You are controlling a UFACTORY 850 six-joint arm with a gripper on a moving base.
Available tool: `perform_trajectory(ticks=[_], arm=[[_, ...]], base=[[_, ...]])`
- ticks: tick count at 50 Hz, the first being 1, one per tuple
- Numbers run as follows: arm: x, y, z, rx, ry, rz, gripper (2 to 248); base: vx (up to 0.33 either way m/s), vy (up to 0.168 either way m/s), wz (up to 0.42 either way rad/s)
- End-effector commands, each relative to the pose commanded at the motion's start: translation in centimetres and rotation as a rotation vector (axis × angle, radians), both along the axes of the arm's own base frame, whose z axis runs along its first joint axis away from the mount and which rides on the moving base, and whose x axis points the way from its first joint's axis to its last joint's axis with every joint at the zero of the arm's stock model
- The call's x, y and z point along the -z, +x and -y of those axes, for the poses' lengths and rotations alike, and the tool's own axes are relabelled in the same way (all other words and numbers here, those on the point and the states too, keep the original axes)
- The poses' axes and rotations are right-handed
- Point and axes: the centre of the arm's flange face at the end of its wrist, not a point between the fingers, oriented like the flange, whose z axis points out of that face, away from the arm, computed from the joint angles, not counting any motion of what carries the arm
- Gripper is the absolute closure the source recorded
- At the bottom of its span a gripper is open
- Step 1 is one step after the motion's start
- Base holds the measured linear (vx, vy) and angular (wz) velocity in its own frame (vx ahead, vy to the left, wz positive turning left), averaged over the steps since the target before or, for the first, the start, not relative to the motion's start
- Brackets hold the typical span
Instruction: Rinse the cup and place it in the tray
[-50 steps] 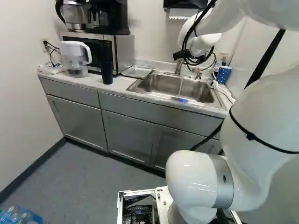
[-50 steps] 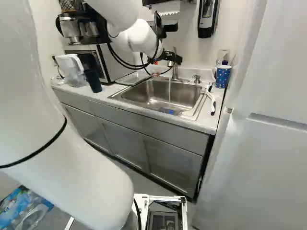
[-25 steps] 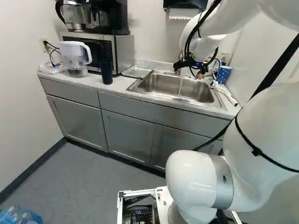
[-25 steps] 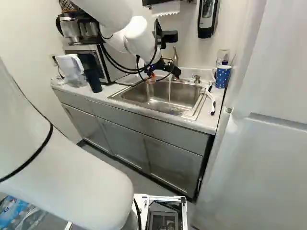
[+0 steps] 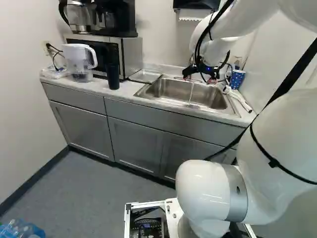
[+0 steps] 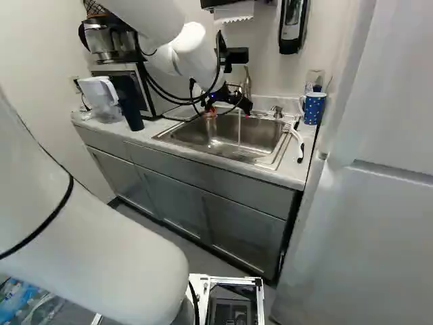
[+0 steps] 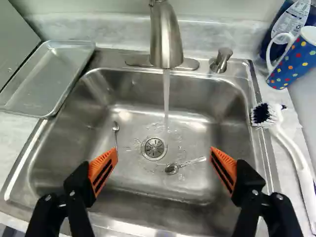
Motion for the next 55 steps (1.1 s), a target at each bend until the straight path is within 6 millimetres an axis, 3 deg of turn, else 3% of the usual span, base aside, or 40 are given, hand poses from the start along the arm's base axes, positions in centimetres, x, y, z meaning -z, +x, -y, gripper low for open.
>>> perform_trajectory(ticks=[55], arm=[[0.1, 0.1, -8.5, -0.198, -0.001, 0.004, 3]], base=[[0.0, 0.0, 0.0]])
